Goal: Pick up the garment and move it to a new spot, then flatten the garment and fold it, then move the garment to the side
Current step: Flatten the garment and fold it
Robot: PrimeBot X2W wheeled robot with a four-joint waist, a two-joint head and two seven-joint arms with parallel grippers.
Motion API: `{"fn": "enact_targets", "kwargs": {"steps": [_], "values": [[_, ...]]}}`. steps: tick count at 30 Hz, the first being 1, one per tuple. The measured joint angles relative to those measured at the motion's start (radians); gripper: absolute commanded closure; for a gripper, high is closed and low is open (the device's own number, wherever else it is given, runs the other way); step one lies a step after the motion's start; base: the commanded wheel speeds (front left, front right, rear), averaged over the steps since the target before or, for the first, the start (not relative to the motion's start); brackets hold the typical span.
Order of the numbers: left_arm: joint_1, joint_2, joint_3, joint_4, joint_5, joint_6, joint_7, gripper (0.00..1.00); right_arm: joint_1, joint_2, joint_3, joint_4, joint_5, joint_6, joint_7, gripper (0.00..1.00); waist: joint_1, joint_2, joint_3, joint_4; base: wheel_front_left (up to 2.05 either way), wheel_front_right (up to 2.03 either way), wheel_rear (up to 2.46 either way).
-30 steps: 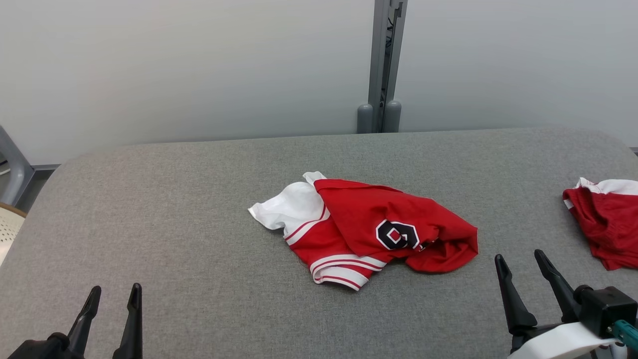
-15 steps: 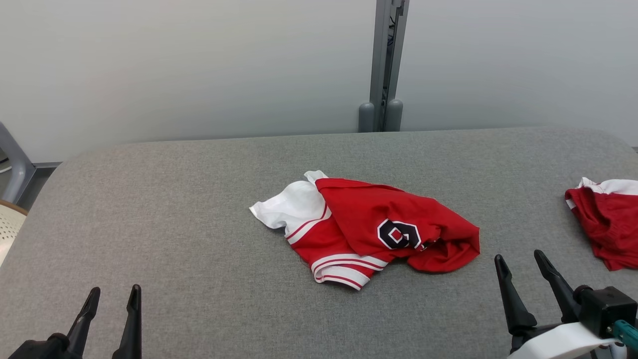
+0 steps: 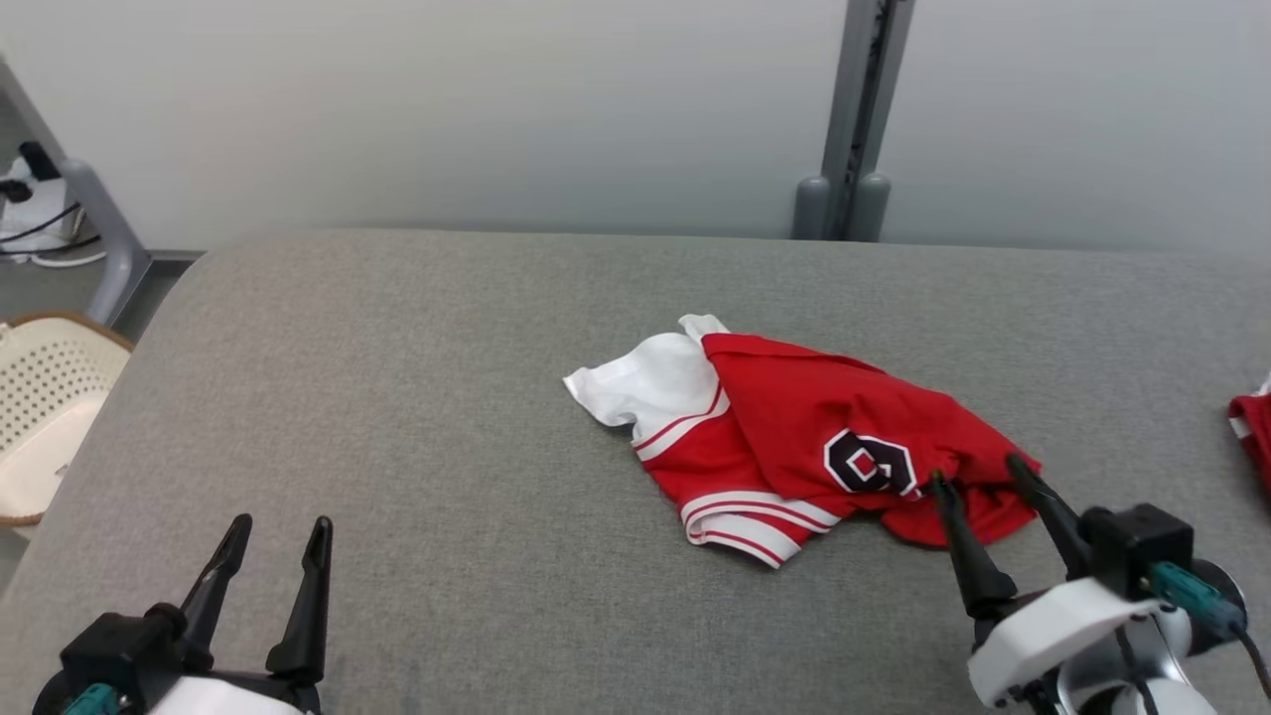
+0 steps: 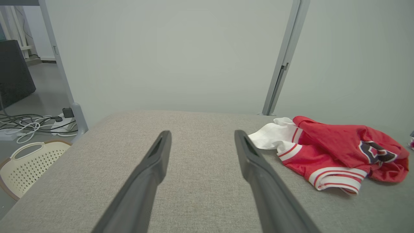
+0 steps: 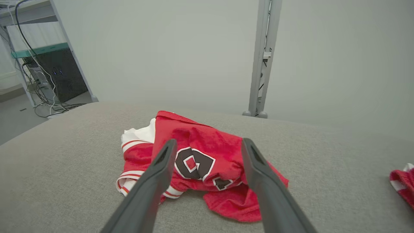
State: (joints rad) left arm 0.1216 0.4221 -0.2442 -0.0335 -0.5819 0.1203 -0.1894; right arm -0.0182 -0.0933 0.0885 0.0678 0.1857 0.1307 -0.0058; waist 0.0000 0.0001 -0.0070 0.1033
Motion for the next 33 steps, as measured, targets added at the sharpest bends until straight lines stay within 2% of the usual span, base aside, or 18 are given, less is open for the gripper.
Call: {"fn": "enact_targets", "kwargs": {"steps": [7,17,18,19,20,21,28,33], "values": [[-0.086,-0.016,-0.043,0.030,0.022,-0.033,-0.006,0.00,-0.174,-0.030,0.104,0.190,0.004,0.000,0.007,0.00,0.0000,0.0000,0.062,0.077,0.00,0.00,0.00],[-0.164,-0.037,-0.076,0.079,0.044,-0.062,-0.025,0.00,-0.330,-0.029,0.167,0.508,-0.001,0.000,-0.027,0.00,0.0000,0.0000,0.137,0.161,0.00,0.00,0.00],[-0.169,-0.039,-0.076,0.081,0.044,-0.062,-0.028,0.00,-0.339,-0.027,0.171,0.528,0.000,0.000,-0.036,0.15,0.0000,0.0000,0.142,0.163,0.00,0.00,0.00],[-0.172,-0.040,-0.076,0.083,0.044,-0.062,-0.031,0.00,-0.348,-0.024,0.175,0.546,0.000,0.000,-0.045,0.15,0.0000,-0.0001,0.145,0.165,0.00,0.00,0.00],[-0.174,-0.042,-0.076,0.084,0.045,-0.062,-0.032,0.00,-0.358,-0.021,0.177,0.564,0.002,0.000,-0.053,0.64,0.0000,0.0000,0.147,0.165,0.00,0.00,0.00],[-0.177,-0.045,-0.077,0.087,0.045,-0.062,-0.035,0.00,-0.366,-0.018,0.178,0.577,0.009,0.000,-0.062,1.00,0.0000,0.0000,0.147,0.164,0.00,0.00,0.00],[-0.189,-0.048,-0.069,0.109,0.047,-0.075,-0.053,0.00,-0.391,0.001,0.157,0.558,0.058,0.000,-0.155,1.00,-0.0001,0.0000,0.137,0.133,0.00,0.00,0.00],[-0.188,-0.048,-0.062,0.110,0.047,-0.075,-0.058,0.00,-0.378,-0.006,0.110,0.513,0.079,0.000,-0.171,1.00,0.0000,0.0000,0.134,0.088,0.00,0.00,0.00]]}}
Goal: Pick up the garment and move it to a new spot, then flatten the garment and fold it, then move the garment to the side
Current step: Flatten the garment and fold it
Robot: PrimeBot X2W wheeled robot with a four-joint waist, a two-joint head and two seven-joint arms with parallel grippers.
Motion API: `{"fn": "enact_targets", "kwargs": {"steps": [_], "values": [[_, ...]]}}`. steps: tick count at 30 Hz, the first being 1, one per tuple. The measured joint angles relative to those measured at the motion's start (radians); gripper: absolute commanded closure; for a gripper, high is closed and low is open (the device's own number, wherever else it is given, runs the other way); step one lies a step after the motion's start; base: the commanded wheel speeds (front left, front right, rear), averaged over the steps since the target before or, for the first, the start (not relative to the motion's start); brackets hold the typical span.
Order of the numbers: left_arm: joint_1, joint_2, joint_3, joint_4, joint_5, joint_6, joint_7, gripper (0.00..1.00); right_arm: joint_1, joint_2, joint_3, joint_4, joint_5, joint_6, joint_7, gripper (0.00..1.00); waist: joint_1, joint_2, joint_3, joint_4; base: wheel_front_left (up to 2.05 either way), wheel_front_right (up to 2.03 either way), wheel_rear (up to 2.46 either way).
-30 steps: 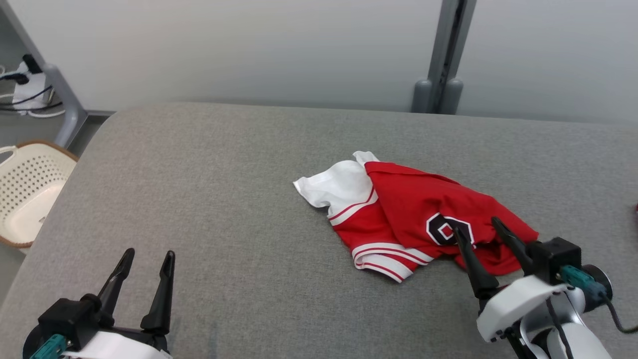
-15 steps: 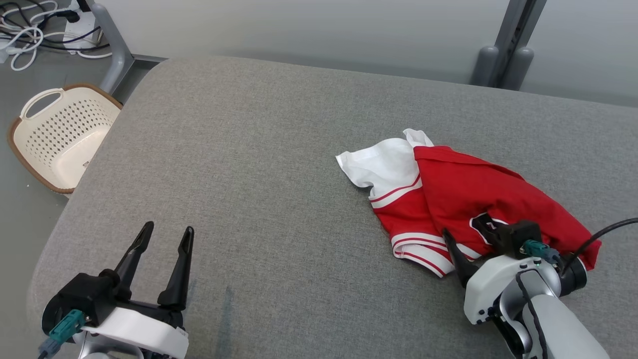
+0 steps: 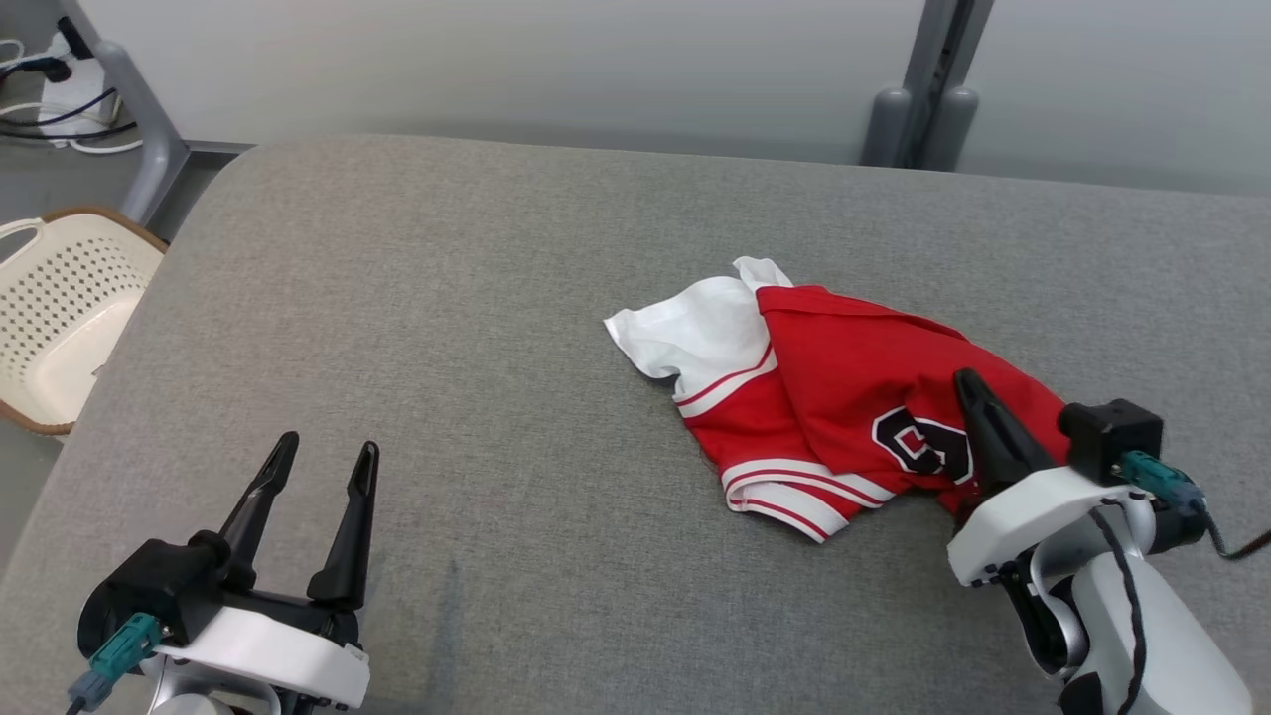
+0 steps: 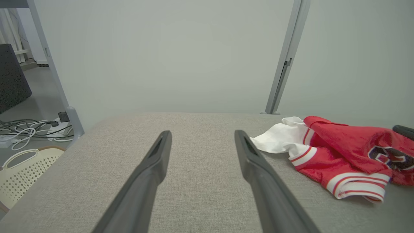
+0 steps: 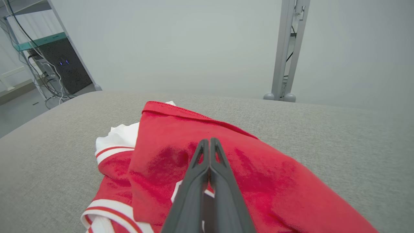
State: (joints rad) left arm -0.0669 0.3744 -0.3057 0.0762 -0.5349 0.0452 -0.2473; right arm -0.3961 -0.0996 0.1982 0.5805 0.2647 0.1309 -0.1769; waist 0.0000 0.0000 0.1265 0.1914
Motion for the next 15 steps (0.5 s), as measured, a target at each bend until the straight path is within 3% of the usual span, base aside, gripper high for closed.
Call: {"fn": "enact_targets", "kwargs": {"steps": [8,9,10,11,15], "values": [[0.000,0.004,0.002,-0.004,0.006,0.004,-0.001,0.00,0.064,-0.008,-0.063,-0.151,0.009,0.000,-0.031,1.00,0.0000,0.0000,-0.014,-0.066,0.00,0.00,0.00],[0.002,0.005,0.002,-0.004,0.006,0.007,-0.001,0.00,0.076,-0.009,-0.065,-0.177,0.009,0.000,-0.032,0.94,0.0000,0.0000,-0.019,-0.072,0.00,0.00,0.00],[0.006,0.006,0.002,-0.007,0.006,0.011,0.001,0.00,0.089,-0.008,-0.065,-0.201,0.009,0.000,-0.031,0.57,0.0000,0.0000,-0.025,-0.078,0.00,0.00,0.00],[0.014,0.007,0.003,-0.012,0.006,0.017,0.002,0.00,0.105,-0.007,-0.064,-0.227,0.010,0.000,-0.030,0.00,0.0000,0.0000,-0.031,-0.085,0.00,0.00,0.00],[0.052,0.012,0.008,-0.031,0.003,0.036,0.009,0.00,0.193,-0.002,-0.080,-0.349,-0.010,0.000,-0.006,0.00,0.0000,0.0000,-0.065,-0.112,0.00,0.00,0.00]]}}
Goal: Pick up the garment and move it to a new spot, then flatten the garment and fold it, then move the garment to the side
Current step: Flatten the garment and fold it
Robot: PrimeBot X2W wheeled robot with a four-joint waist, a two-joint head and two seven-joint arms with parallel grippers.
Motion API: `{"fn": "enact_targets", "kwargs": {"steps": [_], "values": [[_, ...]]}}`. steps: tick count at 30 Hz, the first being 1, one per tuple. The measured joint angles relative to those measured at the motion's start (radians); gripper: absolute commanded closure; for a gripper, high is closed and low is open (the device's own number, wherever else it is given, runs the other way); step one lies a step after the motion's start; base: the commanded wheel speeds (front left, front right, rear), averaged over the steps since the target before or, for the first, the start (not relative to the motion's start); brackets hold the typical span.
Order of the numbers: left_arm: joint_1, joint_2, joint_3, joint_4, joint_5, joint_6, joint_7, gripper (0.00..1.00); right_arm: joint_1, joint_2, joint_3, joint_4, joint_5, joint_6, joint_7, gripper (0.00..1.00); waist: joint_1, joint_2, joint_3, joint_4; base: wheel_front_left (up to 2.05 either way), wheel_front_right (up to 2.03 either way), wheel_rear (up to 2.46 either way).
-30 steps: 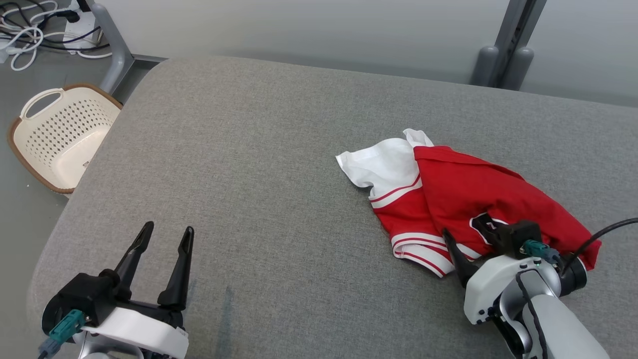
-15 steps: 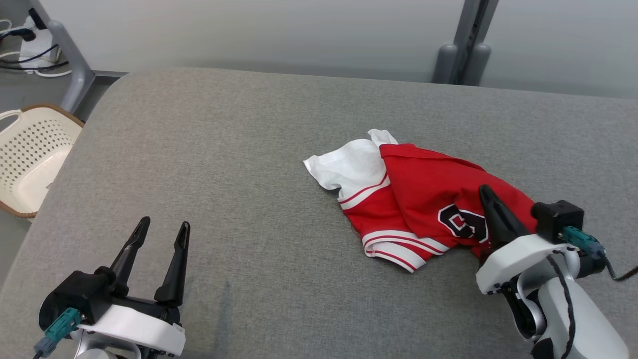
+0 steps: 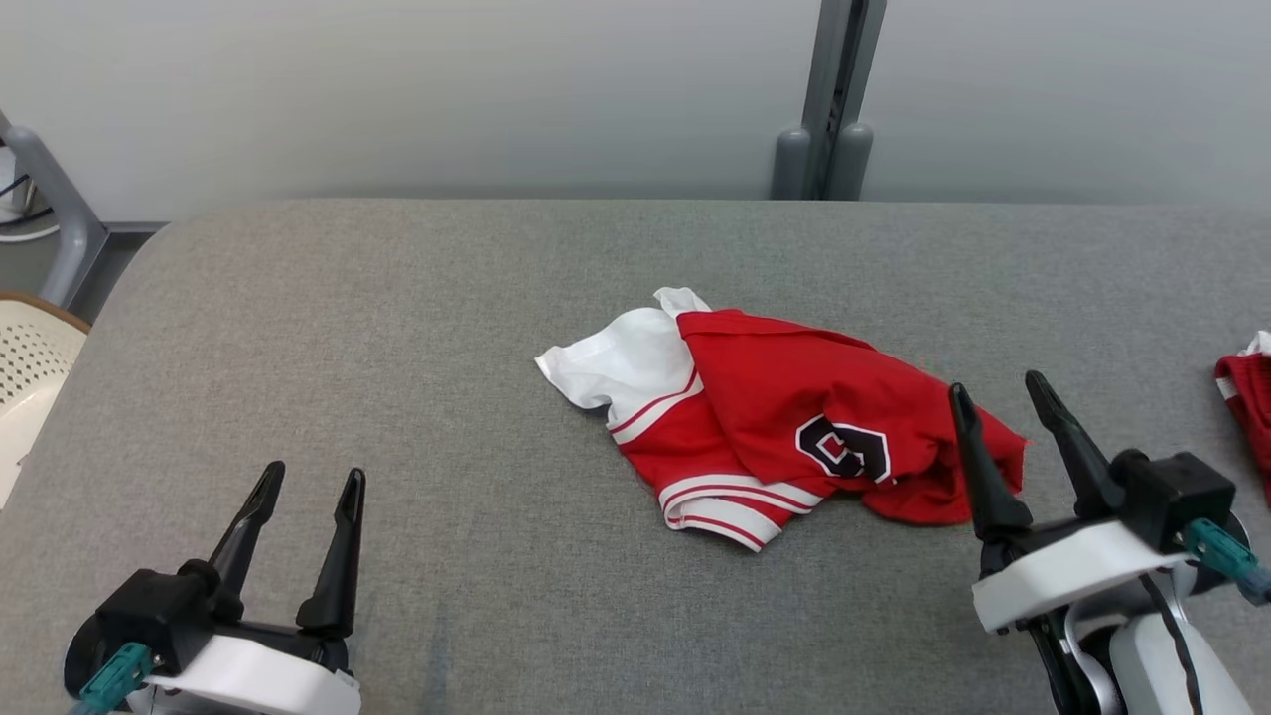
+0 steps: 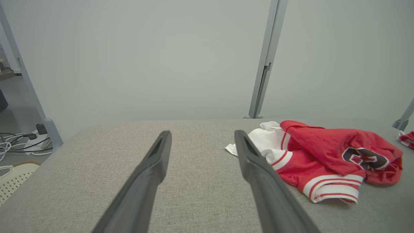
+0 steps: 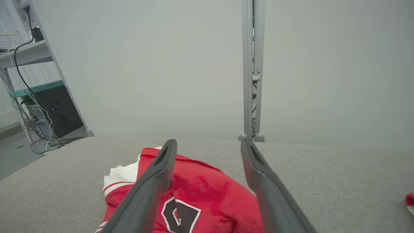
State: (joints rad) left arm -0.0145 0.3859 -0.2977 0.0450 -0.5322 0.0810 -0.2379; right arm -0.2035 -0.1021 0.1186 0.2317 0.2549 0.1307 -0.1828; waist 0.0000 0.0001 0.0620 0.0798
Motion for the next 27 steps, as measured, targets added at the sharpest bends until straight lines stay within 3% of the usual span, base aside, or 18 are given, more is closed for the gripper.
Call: {"fn": "enact_targets", "kwargs": {"steps": [12,27], "values": [[0.138,0.016,0.030,-0.053,-0.025,0.054,0.003,0.00,0.251,0.034,-0.104,-0.200,-0.081,0.000,0.107,0.00,0.0000,0.0000,-0.082,-0.046,0.00,0.00,0.00],[0.171,0.032,0.035,-0.085,-0.032,0.080,0.019,0.00,0.307,0.043,-0.106,-0.277,-0.099,0.000,0.161,0.00,0.0000,0.0000,-0.095,-0.040,0.00,0.00,0.00]]}}
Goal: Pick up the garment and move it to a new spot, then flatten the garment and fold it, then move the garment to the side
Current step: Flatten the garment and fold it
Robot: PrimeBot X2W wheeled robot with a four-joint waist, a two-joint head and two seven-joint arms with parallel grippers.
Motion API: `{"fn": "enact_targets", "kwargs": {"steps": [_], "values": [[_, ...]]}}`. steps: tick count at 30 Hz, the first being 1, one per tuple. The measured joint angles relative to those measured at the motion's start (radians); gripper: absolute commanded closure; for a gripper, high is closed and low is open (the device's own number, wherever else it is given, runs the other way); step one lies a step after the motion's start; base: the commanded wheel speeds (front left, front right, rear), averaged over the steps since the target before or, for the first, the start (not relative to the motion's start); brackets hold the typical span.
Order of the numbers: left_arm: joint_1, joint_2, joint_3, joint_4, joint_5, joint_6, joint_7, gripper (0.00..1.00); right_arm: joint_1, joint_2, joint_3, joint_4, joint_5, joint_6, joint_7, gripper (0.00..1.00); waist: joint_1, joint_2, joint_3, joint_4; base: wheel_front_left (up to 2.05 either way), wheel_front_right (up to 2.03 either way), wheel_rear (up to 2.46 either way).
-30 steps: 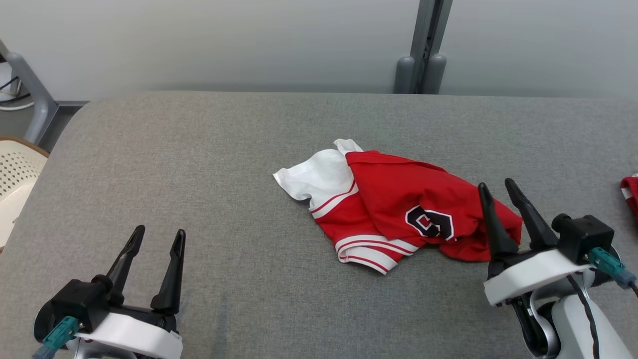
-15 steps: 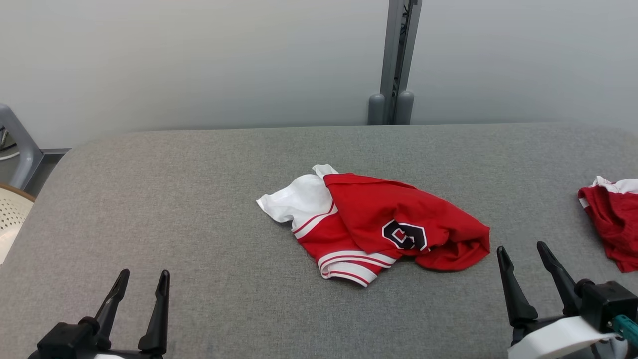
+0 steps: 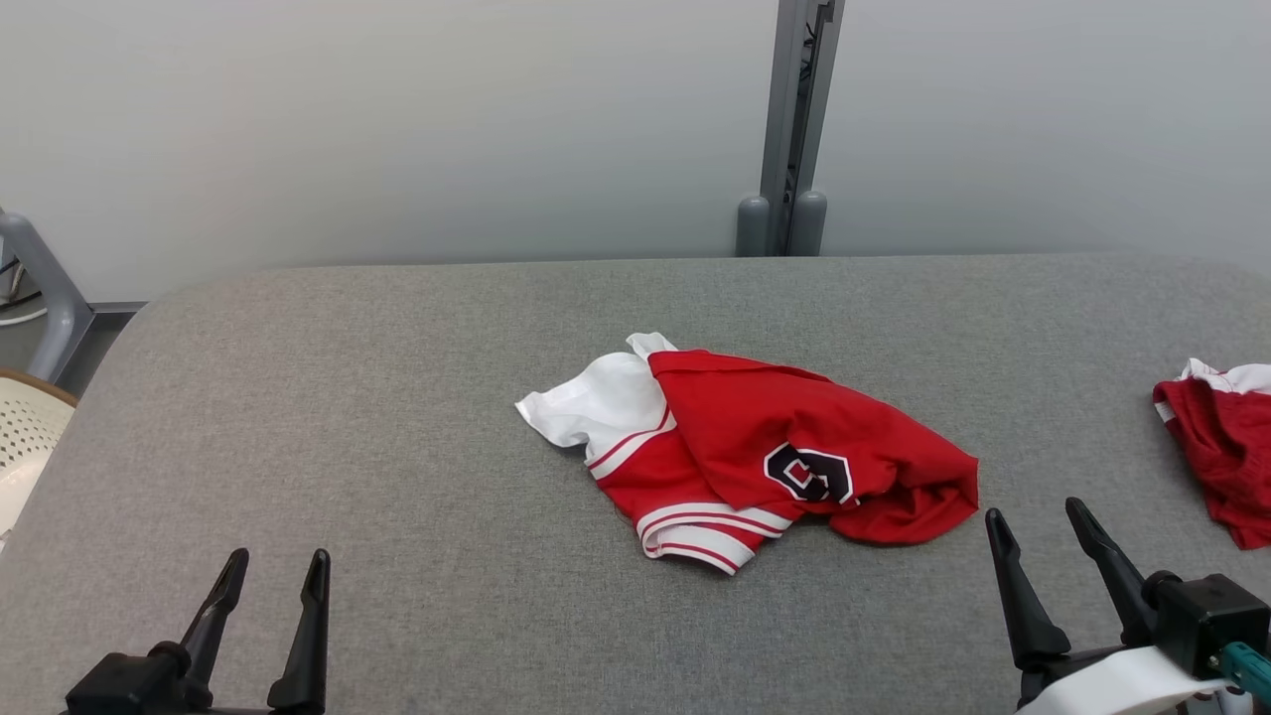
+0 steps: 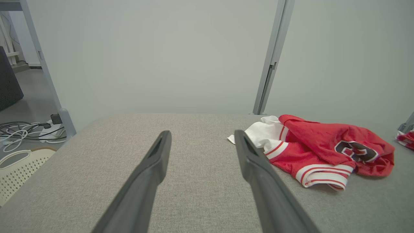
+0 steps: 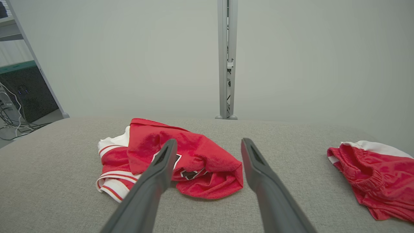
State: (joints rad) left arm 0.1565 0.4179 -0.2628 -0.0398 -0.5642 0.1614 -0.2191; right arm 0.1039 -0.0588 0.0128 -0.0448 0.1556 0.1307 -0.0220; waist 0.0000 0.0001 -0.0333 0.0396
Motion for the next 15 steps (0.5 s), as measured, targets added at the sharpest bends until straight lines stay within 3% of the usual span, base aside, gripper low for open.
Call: {"fn": "enact_targets", "kwargs": {"steps": [15], "values": [[-0.005,0.002,-0.017,-0.004,-0.001,0.005,0.013,0.00,0.001,0.004,-0.008,0.015,0.003,0.000,0.005,0.00,0.0000,0.0000,0.001,0.018,0.00,0.00,0.00]]}}
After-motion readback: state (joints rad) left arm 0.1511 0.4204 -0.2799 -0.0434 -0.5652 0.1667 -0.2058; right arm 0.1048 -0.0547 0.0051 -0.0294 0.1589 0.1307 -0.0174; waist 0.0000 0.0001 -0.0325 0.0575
